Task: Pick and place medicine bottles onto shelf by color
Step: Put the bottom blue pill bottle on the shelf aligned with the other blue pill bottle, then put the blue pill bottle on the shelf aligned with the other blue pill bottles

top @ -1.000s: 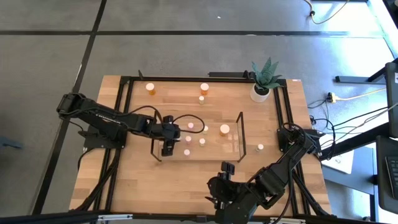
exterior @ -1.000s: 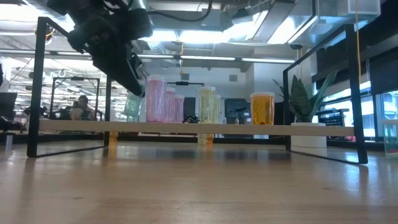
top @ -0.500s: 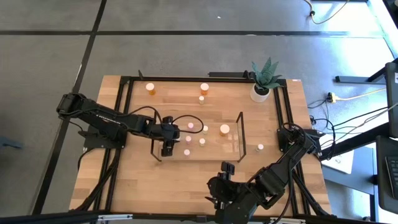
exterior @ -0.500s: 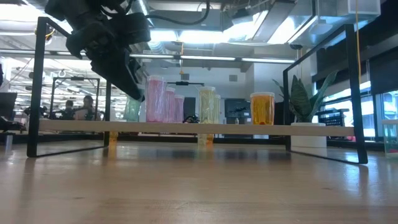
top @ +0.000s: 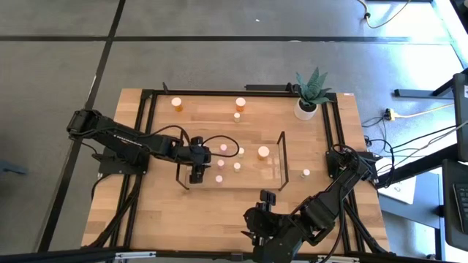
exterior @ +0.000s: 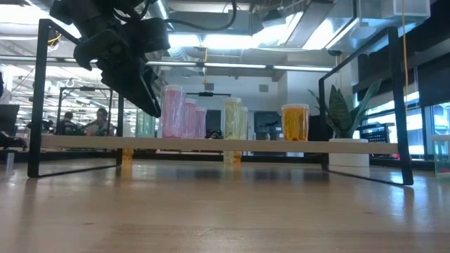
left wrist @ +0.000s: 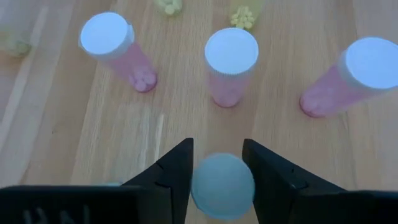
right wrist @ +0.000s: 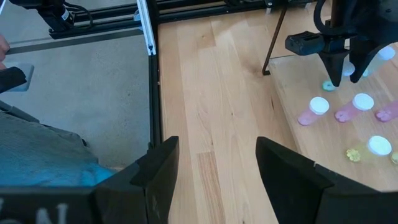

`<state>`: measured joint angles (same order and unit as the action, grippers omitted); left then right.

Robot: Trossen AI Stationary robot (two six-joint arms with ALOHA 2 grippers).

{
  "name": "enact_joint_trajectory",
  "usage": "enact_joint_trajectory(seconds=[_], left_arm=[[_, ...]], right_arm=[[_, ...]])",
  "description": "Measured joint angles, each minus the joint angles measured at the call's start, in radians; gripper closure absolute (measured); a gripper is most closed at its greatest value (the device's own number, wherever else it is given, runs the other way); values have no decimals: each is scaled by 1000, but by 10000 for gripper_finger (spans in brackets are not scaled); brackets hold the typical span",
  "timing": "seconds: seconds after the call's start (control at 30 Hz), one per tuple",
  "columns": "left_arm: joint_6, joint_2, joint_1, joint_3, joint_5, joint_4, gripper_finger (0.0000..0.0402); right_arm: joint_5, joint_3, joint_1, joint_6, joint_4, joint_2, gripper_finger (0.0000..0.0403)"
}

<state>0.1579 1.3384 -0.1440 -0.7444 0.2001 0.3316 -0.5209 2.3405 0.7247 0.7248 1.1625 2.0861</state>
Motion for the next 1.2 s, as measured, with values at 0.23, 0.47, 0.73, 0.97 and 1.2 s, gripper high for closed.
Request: enact_joint_trajectory(seconds=[0.23, 0.47, 0.73, 0.97, 1.2], left_arm=[[15, 0, 0, 0, 5, -1, 269], [18, 0, 0, -1, 48, -2, 215], [19, -15, -1, -3, 32, -8, 183], [18, -66, -13, -23, 26, -1, 182], [-4, -78, -52, -106, 45, 61, 182]], right_arm=[[0, 0, 0, 0, 0, 0, 188], [0, 0, 0, 0, 0, 0, 188], [0, 0, 0, 0, 0, 0, 188], [0, 0, 0, 0, -3, 0, 188], [0, 0, 0, 0, -10, 0, 188]])
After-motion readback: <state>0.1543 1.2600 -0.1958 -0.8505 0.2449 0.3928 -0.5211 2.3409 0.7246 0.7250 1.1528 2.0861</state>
